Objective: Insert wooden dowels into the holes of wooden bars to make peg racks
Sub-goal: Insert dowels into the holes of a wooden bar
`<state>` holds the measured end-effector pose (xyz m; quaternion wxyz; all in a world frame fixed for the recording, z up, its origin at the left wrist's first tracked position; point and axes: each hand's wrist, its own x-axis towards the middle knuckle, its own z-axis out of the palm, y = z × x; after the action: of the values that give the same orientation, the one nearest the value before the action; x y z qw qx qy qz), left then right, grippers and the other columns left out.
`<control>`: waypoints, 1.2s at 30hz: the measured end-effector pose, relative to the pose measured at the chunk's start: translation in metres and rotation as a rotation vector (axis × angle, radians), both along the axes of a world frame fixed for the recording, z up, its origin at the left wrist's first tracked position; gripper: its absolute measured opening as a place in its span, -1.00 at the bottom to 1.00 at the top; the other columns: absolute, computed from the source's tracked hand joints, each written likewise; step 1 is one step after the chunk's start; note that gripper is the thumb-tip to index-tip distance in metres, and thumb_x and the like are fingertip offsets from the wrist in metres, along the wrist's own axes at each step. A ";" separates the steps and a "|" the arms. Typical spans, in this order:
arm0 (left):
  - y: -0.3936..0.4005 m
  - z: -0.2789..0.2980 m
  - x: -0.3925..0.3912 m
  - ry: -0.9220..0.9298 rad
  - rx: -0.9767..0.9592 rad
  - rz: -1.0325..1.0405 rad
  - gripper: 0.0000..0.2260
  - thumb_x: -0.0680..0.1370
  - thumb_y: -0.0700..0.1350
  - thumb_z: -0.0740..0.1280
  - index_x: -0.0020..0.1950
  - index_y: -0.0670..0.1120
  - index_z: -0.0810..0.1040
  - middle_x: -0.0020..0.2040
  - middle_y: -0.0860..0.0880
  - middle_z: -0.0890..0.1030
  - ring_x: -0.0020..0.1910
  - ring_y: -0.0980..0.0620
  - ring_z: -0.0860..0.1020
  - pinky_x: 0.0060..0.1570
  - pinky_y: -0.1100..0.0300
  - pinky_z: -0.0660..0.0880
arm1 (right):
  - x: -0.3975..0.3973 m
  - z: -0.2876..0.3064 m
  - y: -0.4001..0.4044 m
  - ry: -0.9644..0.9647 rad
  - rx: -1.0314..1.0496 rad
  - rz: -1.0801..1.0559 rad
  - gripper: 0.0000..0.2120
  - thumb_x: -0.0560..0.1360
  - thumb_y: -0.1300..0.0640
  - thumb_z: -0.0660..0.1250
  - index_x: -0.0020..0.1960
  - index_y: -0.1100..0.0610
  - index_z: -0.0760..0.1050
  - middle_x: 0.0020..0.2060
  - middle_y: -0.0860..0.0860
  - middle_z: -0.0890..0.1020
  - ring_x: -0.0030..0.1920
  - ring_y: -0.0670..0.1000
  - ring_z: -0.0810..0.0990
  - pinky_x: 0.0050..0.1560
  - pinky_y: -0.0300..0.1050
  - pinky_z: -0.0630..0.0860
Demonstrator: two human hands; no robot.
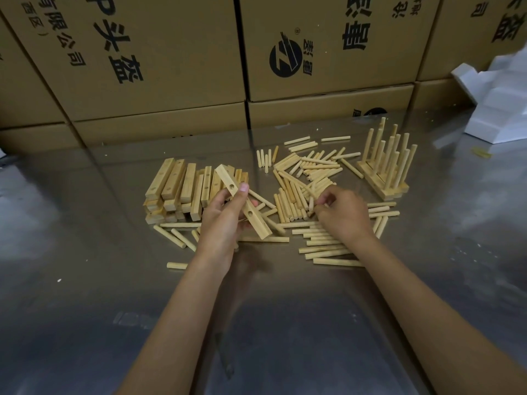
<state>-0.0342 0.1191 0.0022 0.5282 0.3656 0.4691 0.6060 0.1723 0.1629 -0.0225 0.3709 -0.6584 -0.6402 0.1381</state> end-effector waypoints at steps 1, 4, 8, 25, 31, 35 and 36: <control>0.000 0.000 0.000 -0.003 -0.007 0.000 -0.74 0.57 0.02 0.40 0.22 -0.05 0.61 -0.20 0.02 0.70 -0.12 0.12 0.69 -0.24 0.18 0.61 | 0.001 0.001 0.000 0.092 0.010 0.003 -0.89 0.49 0.24 0.38 -0.16 0.05 0.53 -0.27 -0.12 0.55 -0.15 0.00 0.57 -0.08 -0.11 0.47; 0.000 0.003 -0.001 -0.001 -0.032 -0.035 -0.73 0.58 0.05 0.38 0.23 -0.03 0.61 -0.18 0.03 0.70 -0.11 0.13 0.67 -0.24 0.18 0.59 | 0.004 0.013 -0.005 0.367 0.001 0.090 -0.81 0.51 0.33 0.35 -0.04 0.05 0.49 -0.16 -0.03 0.58 -0.17 -0.05 0.59 -0.20 -0.20 0.48; -0.002 0.007 -0.002 -0.062 -0.036 -0.165 -0.71 0.63 -0.05 0.29 0.35 -0.05 0.50 -0.14 -0.02 0.64 -0.28 0.12 0.54 -0.38 0.23 0.45 | -0.006 0.030 -0.019 0.532 -0.128 0.321 -0.64 0.58 0.35 0.24 0.17 -0.08 0.52 -0.06 0.04 0.63 -0.25 -0.12 0.66 -0.26 -0.35 0.54; -0.003 0.007 -0.002 -0.020 -0.026 -0.479 -0.70 0.70 -0.03 0.14 0.42 0.11 0.47 -0.32 -0.06 0.46 -0.54 0.08 0.33 -0.59 0.28 0.26 | -0.037 0.039 -0.045 -0.094 0.383 0.208 -0.86 0.51 0.00 0.31 0.01 -0.09 0.62 -0.31 -0.14 0.50 -0.28 -0.08 0.51 -0.26 -0.11 0.44; -0.003 0.008 -0.006 0.050 0.005 -0.482 -0.71 0.70 -0.03 0.15 0.40 0.12 0.49 -0.33 -0.07 0.43 -0.53 0.07 0.31 -0.58 0.26 0.26 | -0.037 0.039 -0.046 -0.190 0.403 0.278 -0.87 0.53 0.04 0.33 0.03 -0.05 0.62 -0.27 -0.09 0.52 -0.26 -0.06 0.48 -0.29 -0.14 0.39; -0.003 0.007 -0.007 0.108 0.012 -0.457 -0.71 0.70 -0.02 0.13 0.39 0.15 0.48 -0.35 -0.05 0.42 -0.52 0.06 0.30 -0.56 0.25 0.27 | -0.038 0.036 -0.045 -0.211 0.424 0.344 -0.87 0.54 0.12 0.34 0.06 0.04 0.62 -0.23 -0.12 0.50 -0.21 -0.06 0.48 -0.26 -0.12 0.42; -0.003 0.007 -0.006 0.135 0.020 -0.443 -0.71 0.71 -0.02 0.13 0.39 0.16 0.48 -0.35 -0.05 0.41 -0.52 0.06 0.31 -0.56 0.25 0.27 | -0.038 0.035 -0.045 -0.210 0.427 0.352 -0.87 0.54 0.14 0.34 0.06 0.05 0.62 -0.21 -0.11 0.51 -0.20 -0.05 0.48 -0.25 -0.12 0.43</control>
<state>-0.0407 0.1161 0.0091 0.6121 0.5045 0.4057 0.4541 0.1347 0.1180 0.0125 0.4033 -0.4550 -0.7939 -0.0062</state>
